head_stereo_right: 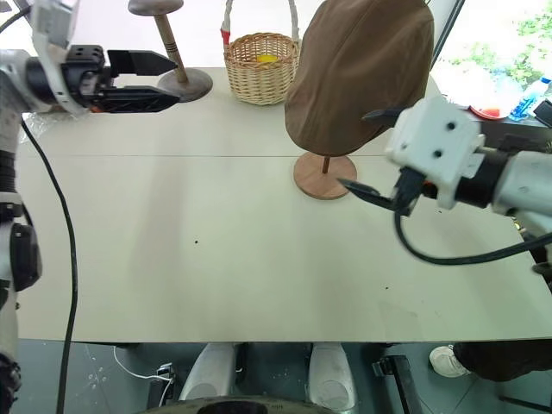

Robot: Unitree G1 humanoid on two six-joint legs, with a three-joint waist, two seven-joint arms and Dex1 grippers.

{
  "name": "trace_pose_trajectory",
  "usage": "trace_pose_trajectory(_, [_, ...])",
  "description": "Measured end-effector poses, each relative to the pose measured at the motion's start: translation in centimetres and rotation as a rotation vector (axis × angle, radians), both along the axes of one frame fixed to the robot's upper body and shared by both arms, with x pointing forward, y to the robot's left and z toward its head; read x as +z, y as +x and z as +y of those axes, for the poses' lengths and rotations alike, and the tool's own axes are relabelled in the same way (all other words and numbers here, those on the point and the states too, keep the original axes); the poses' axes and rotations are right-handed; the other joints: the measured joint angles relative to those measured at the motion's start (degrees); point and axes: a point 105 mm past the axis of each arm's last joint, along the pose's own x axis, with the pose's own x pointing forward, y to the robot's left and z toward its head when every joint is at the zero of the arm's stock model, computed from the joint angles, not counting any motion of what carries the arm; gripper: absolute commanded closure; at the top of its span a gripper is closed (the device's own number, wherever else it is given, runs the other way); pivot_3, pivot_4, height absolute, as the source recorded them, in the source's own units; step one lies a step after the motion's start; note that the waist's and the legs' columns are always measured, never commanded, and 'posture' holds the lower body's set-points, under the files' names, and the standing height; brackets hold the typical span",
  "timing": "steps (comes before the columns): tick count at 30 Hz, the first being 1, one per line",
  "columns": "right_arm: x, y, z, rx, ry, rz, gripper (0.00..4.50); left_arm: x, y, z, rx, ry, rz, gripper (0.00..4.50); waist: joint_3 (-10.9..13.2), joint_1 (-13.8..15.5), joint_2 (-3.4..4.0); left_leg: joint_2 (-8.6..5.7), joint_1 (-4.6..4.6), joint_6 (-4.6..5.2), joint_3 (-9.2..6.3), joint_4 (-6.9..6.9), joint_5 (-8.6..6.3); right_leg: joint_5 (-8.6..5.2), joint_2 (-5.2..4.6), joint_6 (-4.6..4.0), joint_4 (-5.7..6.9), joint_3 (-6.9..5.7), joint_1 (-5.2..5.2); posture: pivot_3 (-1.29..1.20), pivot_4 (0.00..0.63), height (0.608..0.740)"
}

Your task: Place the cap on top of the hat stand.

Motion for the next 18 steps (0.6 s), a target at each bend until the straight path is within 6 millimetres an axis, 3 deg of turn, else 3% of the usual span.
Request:
trace_pose_trajectory(5, [-1.8, 1.2, 0.8, -0.033, -0.143, -0.241, 0.0, 0.0, -1.8, -0.8, -0.094, 0.068, 0.03, 0.25, 0.01, 0.1, -0.02, 0.0, -0.05, -0.02, 0.05, 0.18, -0.01, 0.0, -0.05, 0.01, -0.08, 0.02, 0.02, 0.0, 0.15, 0.728])
trace_pose_trajectory(12, [-3.9, 2.7, 1.2, -0.086, -0.287, -0.551, 0.0, -0.4, -1.8, -1.3, -0.108, 0.087, 0.058, 0.25, 0.02, -0.04, -0.04, 0.01, -0.06, 0.01, 0.09, 0.13, 0.0, 0.03, 0.0, -0.03, 0.03, 0.1, -0.07, 0.0, 0.15, 0.728])
trace_pose_trajectory(18, [-6.0, 4.9, 1.1, -0.17, -0.358, -0.618, 0.0, -0.5, -1.7, -1.6, -0.116, 0.089, 0.06, 0.25, 0.03, -0.08, -0.04, 0.01, -0.05, 0.01, 0.1, 0.14, 0.01, 0.02, 0.01, -0.02, 0.06, 0.13, -0.08, 0.0, 0.15, 0.728])
